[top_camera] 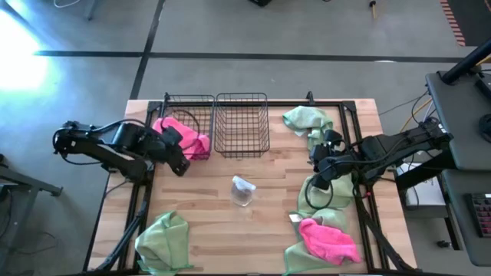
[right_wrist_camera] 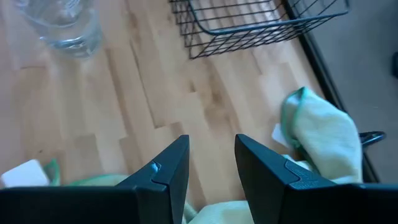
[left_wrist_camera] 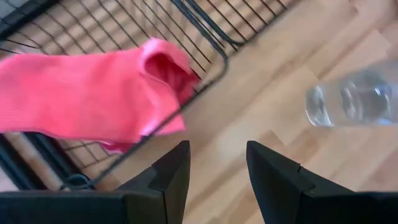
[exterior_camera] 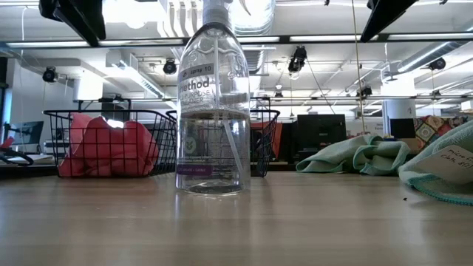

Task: Sort microfiber towel by color & place in baskets
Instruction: Put the bottom left green microfiber towel into the right black wire basket

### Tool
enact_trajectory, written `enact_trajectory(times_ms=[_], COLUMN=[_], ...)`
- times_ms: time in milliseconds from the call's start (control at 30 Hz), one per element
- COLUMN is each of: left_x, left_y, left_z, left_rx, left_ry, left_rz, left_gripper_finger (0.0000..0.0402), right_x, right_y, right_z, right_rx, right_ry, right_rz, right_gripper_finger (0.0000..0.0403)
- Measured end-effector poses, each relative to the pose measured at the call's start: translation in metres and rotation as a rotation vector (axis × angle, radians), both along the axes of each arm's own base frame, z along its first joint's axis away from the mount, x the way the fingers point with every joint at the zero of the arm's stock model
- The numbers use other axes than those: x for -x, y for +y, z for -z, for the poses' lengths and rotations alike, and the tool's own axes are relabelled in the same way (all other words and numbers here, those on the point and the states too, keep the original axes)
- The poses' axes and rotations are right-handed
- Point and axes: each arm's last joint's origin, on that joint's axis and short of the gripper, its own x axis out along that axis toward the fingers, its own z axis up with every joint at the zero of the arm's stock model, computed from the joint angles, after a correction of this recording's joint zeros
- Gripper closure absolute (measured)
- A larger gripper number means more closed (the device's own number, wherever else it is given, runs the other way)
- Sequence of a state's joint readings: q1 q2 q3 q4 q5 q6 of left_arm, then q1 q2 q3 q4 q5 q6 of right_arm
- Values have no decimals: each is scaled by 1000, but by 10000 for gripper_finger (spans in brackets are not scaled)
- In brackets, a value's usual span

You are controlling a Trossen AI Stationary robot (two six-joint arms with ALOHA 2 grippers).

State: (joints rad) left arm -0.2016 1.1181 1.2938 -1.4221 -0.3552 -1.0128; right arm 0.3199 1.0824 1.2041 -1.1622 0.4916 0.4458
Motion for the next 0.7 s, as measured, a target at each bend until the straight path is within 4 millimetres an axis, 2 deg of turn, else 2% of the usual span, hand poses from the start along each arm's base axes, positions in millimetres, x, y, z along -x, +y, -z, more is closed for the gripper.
enact_trajectory(times_ms=[267,567,700], left_x=[-7,12,21], left_y=[-26,-58,-79], left_z=[8,4,6], left_rx=[42,55,109], left_ry=[61,-28,-49], left_rz=[124,139,143], left_gripper_finger=[259,259,259], right_x=[0,3,4], right_y=[1,1,0], right_z=[0,1,2], right_rx=[-50,-49,-38], right_ry=[-11,27,47], right_rz=[36,6,1], right_gripper_finger=[280,280,280])
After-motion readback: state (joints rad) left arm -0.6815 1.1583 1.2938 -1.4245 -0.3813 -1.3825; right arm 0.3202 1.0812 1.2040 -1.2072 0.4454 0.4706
